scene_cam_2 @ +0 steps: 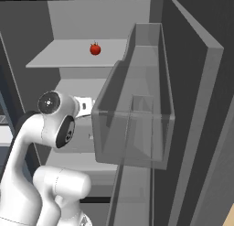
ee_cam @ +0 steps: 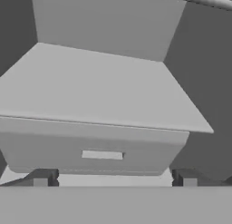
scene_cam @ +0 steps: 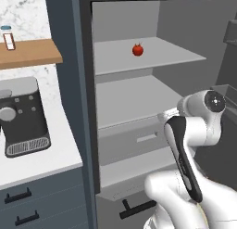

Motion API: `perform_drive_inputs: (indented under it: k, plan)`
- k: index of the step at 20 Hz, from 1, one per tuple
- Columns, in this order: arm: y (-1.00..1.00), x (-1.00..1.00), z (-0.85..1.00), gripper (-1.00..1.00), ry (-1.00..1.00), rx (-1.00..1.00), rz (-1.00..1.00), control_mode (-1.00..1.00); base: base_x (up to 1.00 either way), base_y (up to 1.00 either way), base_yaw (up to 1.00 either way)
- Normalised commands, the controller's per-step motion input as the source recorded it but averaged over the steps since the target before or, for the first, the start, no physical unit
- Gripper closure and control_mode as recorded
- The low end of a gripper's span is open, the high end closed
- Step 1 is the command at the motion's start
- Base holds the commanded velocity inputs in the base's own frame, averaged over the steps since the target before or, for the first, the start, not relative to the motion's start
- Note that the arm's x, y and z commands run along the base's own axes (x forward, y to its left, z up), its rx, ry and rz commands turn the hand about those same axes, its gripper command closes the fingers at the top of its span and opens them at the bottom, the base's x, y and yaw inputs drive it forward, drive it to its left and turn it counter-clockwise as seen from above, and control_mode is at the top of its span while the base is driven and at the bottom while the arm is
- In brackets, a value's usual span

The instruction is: Place one tomato and one chicken drumstick in each tupperware on the nearby counter, to pack two identical lunches.

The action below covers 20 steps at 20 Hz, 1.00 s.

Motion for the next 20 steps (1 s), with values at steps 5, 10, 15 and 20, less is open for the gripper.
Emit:
perform_drive_inputs:
  k: [5, 10, 15, 20]
  plan:
    - [0.32, 0.02, 0.77, -1.00, -0.16, 0.11, -0.14, -1.00, 0.00, 0.00, 0.00]
    - [0.14, 0.00, 0.84, -1.00, -0.09, 0.18, -0.09, -1.00, 0.00, 0.00, 0.00]
    - [-0.07, 0.00, 0.84, -1.00, -0.09, 0.32, 0.00, -1.00, 0.00, 0.00, 0.00]
    - [0.00, -0.05, 0.69, -1.00, -0.08, 0.18, 0.00, -1.00, 0.00, 0.00, 0.00]
